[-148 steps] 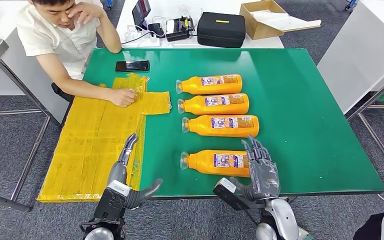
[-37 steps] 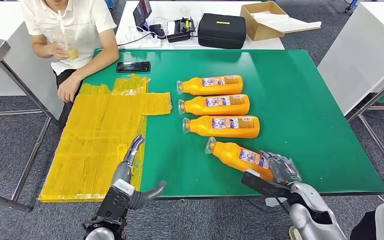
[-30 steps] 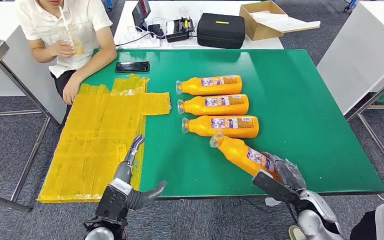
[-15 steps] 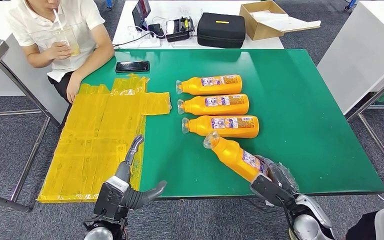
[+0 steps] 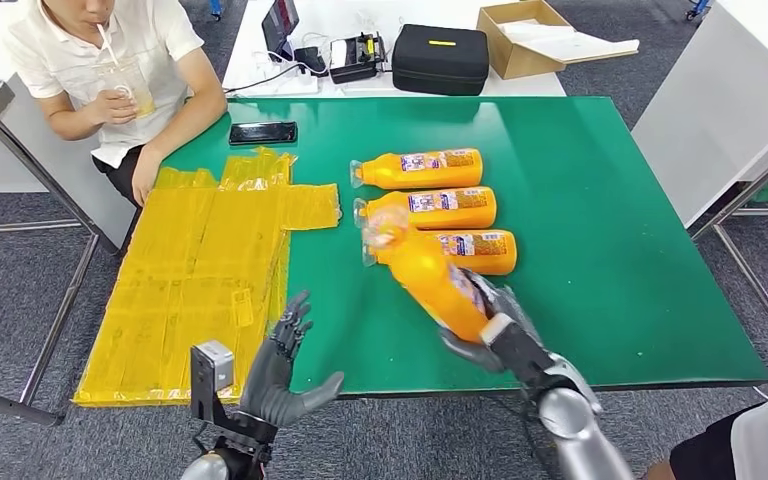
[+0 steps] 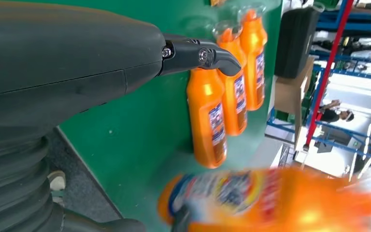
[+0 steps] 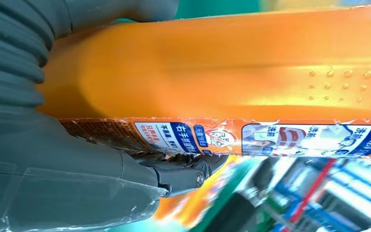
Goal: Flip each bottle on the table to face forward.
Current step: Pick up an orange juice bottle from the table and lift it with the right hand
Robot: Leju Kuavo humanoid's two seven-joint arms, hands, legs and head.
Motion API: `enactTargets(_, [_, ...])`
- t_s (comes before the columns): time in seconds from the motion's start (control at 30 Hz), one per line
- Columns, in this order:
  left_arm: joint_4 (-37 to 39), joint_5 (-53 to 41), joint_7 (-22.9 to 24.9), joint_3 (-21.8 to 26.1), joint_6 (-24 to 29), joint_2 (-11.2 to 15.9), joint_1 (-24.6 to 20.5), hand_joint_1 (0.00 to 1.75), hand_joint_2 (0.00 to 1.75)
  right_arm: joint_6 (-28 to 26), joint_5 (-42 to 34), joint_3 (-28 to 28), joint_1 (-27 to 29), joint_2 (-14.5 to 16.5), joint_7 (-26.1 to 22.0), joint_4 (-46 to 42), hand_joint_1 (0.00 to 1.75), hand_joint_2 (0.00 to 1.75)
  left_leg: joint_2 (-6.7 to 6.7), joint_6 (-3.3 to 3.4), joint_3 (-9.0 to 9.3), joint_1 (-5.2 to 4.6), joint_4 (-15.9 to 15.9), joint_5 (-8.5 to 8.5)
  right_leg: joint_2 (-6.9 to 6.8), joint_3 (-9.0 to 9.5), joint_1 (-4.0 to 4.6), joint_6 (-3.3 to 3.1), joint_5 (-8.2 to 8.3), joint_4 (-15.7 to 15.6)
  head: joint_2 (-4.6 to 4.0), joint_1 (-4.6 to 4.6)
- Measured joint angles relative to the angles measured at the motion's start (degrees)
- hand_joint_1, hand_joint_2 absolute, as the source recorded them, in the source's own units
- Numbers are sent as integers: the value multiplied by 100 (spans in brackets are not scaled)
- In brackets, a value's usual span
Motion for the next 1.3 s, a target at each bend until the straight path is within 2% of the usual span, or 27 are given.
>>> enactTargets(0.2, [323,40,3,-205,46,35,-186,0,175,-21,-52,437,-394,360,-28,227,175,175,-11,2,-7,2,0,3,-5,0,1,3,-2,3,0,2])
enactTargets(0.47, [422,327,-90,-309,-276,36,-334,0,175,-170,-72,842,-782,593,-33,532,175,175,-14,1,-19,1,0,2,-8,-9,0,4,-3,3,0,2])
enactTargets(0.73, [414,478,-229,-323,-313,31,-482,0,175,-204,118,1157,-1127,726,-35,990,175,175,-21,2,-19,1,0,3,-14,-8,0,3,-3,3,0,3])
enactTargets(0.93, [368,473,-226,-312,-237,19,-560,0,175,-302,231,1353,-1177,832,-54,1177,175,175,-22,2,-20,1,0,3,-14,-8,0,4,-4,4,0,4])
enactTargets(1.3, [275,506,-238,-148,5,-23,-578,0,175,-410,466,1639,-1202,845,-119,1311,175,175,-21,1,-20,2,0,3,-14,-11,1,3,-4,3,0,3])
